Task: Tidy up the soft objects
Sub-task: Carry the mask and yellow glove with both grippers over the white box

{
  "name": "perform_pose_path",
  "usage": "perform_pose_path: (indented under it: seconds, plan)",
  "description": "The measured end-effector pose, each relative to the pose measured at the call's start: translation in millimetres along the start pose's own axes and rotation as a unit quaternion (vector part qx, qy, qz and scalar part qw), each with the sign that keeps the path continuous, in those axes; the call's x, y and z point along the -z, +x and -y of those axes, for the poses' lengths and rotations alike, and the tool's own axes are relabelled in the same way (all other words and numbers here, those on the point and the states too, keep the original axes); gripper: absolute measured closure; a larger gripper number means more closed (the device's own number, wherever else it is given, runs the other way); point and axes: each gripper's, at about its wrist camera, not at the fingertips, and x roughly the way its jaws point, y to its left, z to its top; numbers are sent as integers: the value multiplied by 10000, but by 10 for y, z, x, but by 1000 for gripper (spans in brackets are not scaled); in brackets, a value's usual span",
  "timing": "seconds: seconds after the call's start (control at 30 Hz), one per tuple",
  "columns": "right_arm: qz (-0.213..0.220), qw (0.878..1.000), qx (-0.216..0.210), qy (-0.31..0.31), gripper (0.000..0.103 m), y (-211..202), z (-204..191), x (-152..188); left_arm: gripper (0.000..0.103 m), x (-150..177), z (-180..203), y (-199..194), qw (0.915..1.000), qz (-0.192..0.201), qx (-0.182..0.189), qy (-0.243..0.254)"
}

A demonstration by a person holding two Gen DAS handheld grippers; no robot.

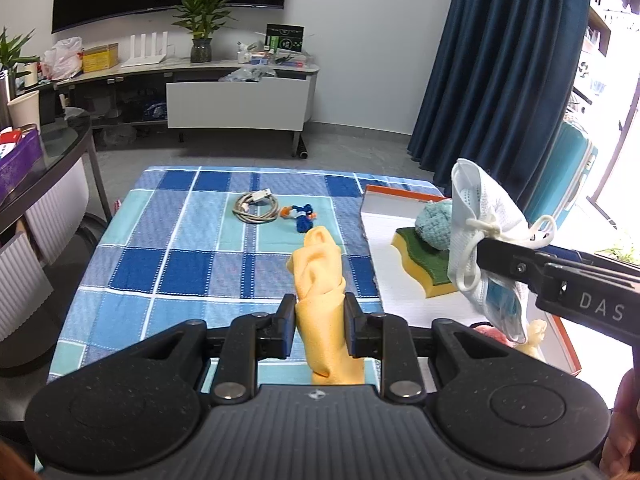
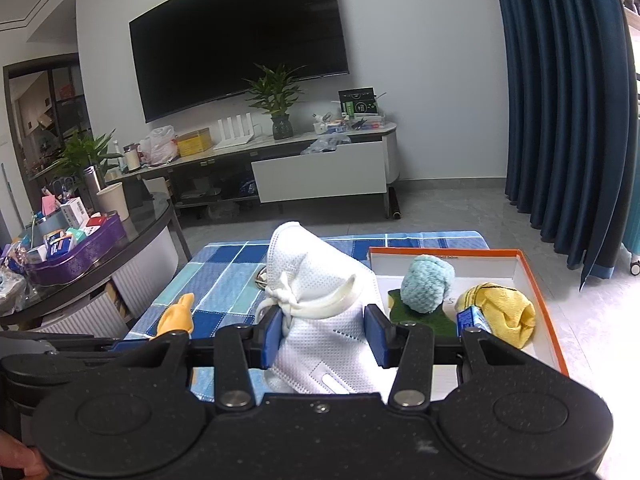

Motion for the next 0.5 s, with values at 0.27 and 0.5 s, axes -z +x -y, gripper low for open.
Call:
perform_pose_path:
  seconds: [0.27,0.5]
  plan:
    - [18,9999,89,82,49,-15,105,6,78,-11,129,57,9999,-50,110,118]
    - [47,9996,233,179,49,-54,246,2,78,-35,270,126,9995,-104,219,226]
